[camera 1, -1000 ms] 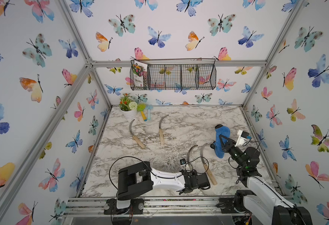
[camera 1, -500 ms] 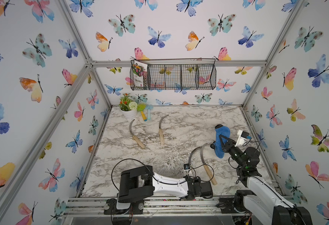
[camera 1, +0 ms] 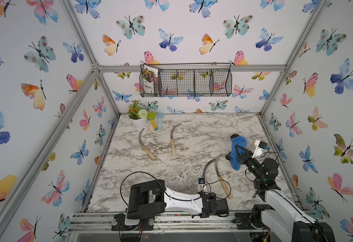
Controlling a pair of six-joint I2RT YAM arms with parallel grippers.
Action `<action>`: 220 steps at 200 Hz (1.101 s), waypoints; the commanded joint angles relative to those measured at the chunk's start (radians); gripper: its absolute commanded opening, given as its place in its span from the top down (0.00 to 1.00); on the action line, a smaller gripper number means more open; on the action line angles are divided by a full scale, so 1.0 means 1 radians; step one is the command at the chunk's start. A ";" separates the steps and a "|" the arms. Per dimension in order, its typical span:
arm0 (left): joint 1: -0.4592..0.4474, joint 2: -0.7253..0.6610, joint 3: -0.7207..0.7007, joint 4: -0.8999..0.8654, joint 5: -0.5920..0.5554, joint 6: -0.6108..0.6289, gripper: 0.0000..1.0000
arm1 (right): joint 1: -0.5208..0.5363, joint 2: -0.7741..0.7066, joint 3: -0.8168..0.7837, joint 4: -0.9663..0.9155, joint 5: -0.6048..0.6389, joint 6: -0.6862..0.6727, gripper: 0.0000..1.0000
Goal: Wipe small sickles with rags
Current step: Pick up the small sickle from the center of the board.
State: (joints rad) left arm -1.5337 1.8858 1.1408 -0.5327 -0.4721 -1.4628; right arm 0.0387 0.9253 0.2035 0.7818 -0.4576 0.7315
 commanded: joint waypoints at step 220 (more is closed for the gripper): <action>0.193 -0.347 -0.280 0.147 -0.231 0.507 1.00 | 0.009 -0.161 0.219 -0.548 -0.174 -0.098 0.97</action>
State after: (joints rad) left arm -1.3697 1.6943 0.8955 -0.4149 -0.5266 -1.1431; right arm 0.0387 0.8352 0.3061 0.4900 -0.5781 0.6991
